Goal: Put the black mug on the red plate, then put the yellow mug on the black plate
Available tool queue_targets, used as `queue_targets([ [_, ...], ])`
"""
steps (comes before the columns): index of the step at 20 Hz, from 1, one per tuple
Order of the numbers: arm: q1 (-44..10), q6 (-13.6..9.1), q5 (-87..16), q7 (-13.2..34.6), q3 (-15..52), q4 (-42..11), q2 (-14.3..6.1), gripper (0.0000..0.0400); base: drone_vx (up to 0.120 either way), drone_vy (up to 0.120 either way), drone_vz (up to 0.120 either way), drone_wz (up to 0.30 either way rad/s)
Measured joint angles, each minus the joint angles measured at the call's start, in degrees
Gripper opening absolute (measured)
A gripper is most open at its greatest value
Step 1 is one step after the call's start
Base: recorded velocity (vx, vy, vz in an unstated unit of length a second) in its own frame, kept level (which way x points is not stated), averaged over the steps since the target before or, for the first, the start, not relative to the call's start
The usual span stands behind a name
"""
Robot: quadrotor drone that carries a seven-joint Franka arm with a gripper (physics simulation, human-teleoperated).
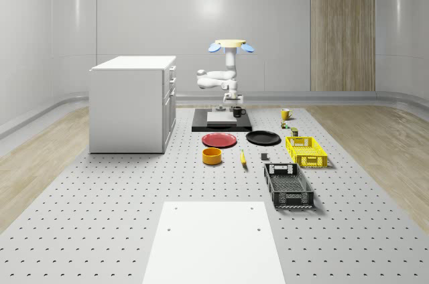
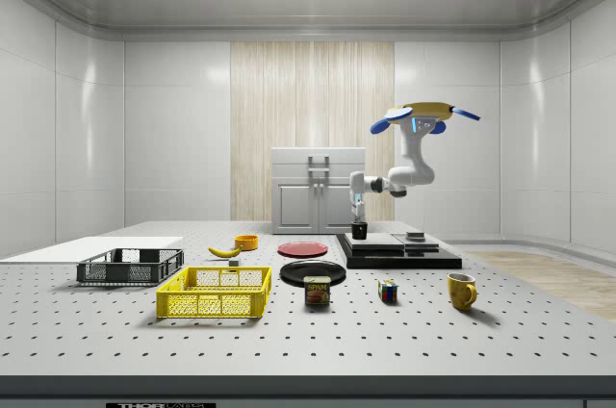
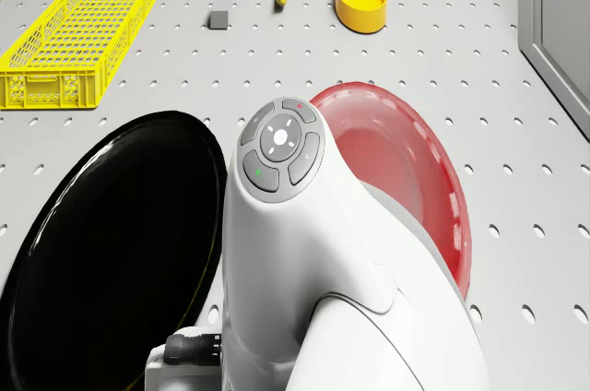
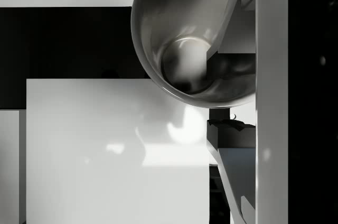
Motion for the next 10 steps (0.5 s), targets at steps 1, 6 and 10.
queue_targets([
  [1, 0.0, 0.1, 0.0, 0.0, 0.0, 0.0, -0.1, 0.0110, 0.120, -0.120, 0.000, 0.000],
  [6, -0.1, 0.6, 0.3, 0.1, 0.1, 0.0, -0.6, 0.0110, 0.120, -0.120, 0.000, 0.000],
  [10, -0.2, 1.0, 0.4, 0.2, 0.1, 0.0, -1.0, 0.0110, 0.120, -0.110, 0.000, 0.000],
])
